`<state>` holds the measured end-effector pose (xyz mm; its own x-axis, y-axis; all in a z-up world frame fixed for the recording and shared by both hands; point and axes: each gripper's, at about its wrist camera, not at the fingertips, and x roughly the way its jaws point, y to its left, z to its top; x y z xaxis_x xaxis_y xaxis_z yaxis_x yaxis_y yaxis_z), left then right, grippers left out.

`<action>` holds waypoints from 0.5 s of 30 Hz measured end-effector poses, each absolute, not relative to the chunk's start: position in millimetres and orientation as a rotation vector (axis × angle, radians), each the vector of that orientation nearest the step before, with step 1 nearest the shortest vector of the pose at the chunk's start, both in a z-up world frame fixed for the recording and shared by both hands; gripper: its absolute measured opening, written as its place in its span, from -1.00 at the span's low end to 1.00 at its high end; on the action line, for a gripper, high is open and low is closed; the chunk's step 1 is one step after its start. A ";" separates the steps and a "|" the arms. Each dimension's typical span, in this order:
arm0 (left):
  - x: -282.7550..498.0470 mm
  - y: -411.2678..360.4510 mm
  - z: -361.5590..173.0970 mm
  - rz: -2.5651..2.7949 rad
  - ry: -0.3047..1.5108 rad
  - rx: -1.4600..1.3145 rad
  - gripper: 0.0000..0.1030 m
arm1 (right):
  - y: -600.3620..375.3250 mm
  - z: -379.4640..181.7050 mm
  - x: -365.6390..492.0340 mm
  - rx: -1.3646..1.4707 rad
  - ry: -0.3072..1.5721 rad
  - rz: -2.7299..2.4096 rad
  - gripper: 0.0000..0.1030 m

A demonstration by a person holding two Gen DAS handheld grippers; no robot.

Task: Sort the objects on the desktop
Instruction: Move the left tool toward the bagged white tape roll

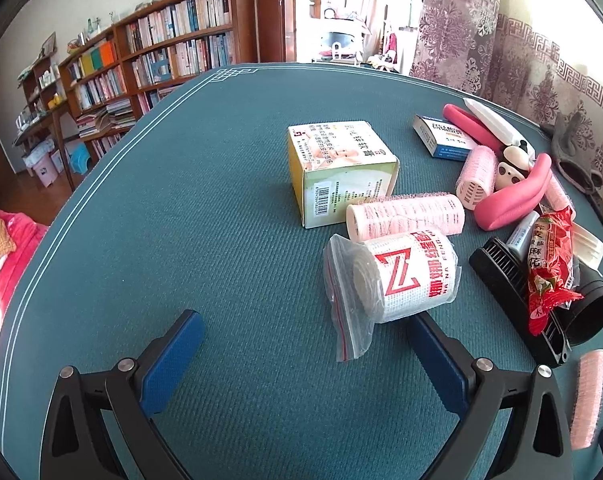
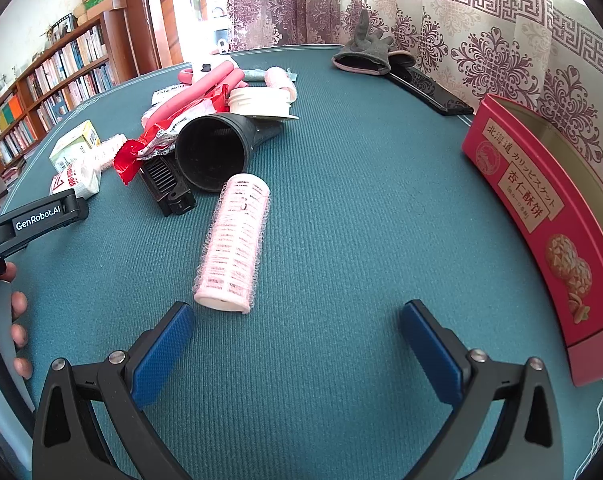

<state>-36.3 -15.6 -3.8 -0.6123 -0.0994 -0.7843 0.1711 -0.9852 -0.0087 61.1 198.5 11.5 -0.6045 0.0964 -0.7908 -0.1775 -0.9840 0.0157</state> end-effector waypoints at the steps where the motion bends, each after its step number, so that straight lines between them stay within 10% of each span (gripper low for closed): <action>1: -36.2 -15.9 -3.8 -2.690 0.126 1.302 1.00 | 198.4 11.7 61.0 -1.313 0.140 2.681 1.00; 15: -31.2 13.8 25.1 -2.819 0.202 1.295 1.00 | 200.8 13.0 61.9 -1.301 0.167 2.695 1.00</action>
